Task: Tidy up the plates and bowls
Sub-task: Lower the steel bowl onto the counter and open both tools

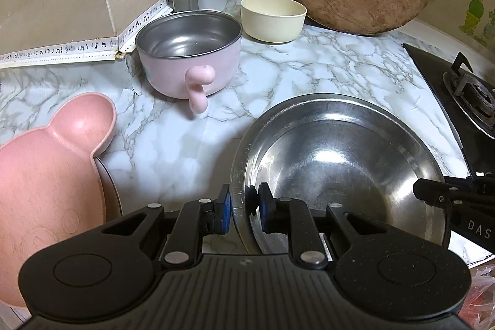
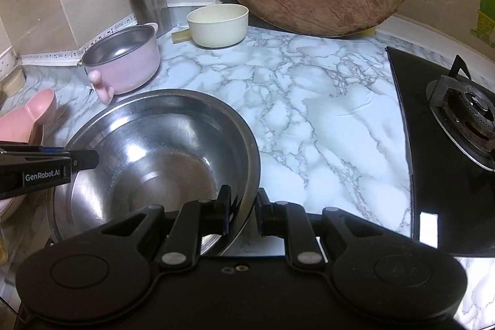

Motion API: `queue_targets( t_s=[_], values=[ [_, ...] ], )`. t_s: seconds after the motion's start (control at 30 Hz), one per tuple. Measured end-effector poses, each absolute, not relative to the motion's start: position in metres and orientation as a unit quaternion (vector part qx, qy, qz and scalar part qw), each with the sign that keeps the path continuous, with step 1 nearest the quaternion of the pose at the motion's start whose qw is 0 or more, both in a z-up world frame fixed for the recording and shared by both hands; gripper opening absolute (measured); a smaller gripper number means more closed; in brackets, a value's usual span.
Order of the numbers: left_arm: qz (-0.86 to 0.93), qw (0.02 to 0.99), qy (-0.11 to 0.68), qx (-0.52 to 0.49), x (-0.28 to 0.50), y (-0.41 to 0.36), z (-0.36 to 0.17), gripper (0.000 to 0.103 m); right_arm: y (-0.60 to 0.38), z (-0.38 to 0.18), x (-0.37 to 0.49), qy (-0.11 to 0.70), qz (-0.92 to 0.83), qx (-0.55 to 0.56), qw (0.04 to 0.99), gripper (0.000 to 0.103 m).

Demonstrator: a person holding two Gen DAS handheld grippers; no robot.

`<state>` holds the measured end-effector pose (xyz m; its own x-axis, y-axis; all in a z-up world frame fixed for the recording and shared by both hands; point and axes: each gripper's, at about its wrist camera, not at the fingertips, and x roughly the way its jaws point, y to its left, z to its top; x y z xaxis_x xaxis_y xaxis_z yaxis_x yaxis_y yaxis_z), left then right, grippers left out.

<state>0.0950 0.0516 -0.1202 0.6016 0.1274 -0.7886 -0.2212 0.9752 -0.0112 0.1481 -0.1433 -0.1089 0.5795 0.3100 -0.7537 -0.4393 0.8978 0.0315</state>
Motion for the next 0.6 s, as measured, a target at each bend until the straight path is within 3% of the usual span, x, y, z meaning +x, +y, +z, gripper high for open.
queue_targets(
  t_s=[0.6],
  values=[
    [0.093,0.895,0.433,-0.05,0.0878,0.0522,-0.1126,0.019,-0.1484,-0.1035,0.1454,0.416,0.2,-0.078,0.884,0.029]
  ],
)
